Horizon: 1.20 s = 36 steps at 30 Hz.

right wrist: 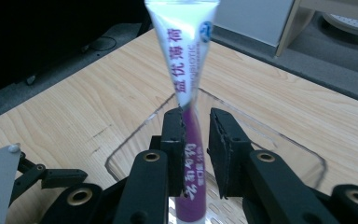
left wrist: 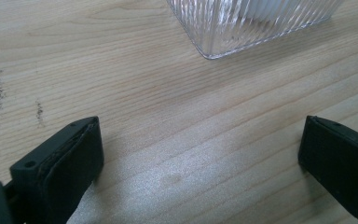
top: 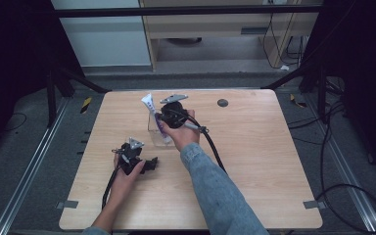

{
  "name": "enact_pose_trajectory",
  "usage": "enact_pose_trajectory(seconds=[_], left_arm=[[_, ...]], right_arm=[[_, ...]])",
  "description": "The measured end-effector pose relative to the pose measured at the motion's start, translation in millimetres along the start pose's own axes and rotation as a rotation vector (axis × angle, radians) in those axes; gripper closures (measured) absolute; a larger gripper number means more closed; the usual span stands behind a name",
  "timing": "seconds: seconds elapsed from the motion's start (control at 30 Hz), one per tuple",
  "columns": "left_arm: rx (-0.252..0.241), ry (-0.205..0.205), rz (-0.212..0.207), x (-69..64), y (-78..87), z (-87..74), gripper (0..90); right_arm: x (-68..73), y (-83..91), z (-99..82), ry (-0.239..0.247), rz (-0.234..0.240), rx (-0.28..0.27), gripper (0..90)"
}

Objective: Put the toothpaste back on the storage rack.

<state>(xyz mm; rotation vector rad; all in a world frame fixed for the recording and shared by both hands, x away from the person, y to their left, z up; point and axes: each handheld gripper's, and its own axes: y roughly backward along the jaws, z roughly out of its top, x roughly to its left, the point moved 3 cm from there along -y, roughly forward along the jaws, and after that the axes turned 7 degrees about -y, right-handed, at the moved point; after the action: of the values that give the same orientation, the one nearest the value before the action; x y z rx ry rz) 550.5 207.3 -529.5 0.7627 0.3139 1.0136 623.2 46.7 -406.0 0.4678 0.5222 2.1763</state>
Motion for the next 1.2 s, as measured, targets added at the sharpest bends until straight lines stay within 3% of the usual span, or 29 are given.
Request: enact_pose_trajectory(seconds=[0.3,1.2], left_arm=[[0.0,0.0,0.0,0.0,-0.1,0.1,0.0],[-0.001,0.001,0.0,0.1,-0.3,0.3,0.0]], right_arm=[[-12.3,16.0,2.0,-0.012,-0.009,-0.011,76.4],[-28.7,45.8,3.4,-0.006,-0.019,-0.015,72.8]])
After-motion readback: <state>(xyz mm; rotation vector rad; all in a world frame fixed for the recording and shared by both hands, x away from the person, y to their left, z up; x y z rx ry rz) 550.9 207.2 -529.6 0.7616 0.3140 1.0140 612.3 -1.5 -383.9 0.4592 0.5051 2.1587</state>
